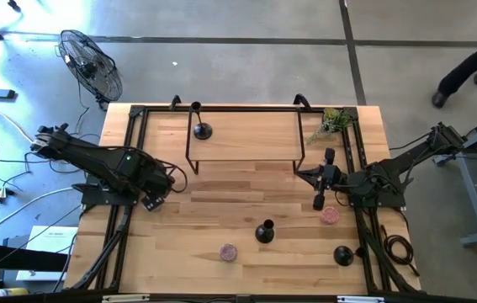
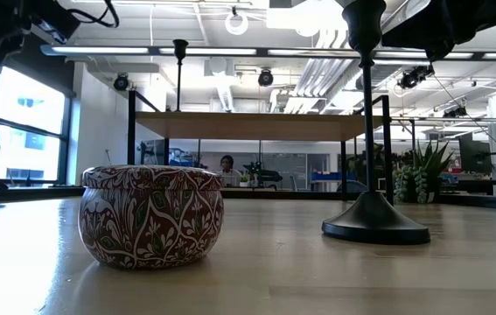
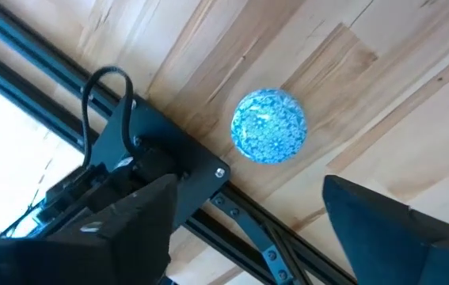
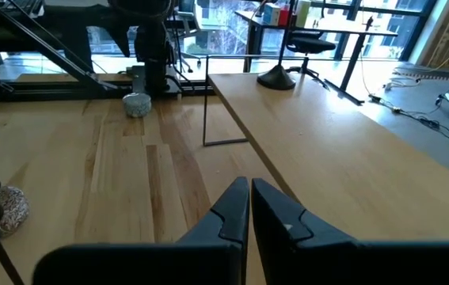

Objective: Pick & Place candle stick holders
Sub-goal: Put the blue scented candle on the shelf

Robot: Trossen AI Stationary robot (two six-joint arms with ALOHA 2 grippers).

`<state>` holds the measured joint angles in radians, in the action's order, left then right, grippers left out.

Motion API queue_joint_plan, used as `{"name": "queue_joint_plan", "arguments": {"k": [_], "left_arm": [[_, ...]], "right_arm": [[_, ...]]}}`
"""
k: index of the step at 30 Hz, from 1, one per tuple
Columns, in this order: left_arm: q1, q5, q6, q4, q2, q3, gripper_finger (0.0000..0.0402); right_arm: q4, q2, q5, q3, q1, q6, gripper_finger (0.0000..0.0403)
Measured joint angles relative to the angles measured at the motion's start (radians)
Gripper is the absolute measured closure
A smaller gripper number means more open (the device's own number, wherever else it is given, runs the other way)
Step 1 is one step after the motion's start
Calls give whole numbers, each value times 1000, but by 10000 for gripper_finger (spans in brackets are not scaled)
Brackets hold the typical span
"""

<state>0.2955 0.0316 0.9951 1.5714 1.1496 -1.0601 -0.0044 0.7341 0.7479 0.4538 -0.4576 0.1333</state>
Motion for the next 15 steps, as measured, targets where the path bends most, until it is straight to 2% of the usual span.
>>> {"name": "queue_joint_plan", "arguments": {"k": [6, 9, 15], "left_arm": [[0, -74, 5, -27, 0, 9, 8], [0, -107, 5, -95, 0, 9, 8], [0, -86, 4, -249, 0, 9, 18]], "right_arm": [[0, 0, 0, 0, 0, -1, 391], [1, 0, 1, 0, 0, -1, 391], [1, 0, 3, 0, 0, -1, 391]]}}
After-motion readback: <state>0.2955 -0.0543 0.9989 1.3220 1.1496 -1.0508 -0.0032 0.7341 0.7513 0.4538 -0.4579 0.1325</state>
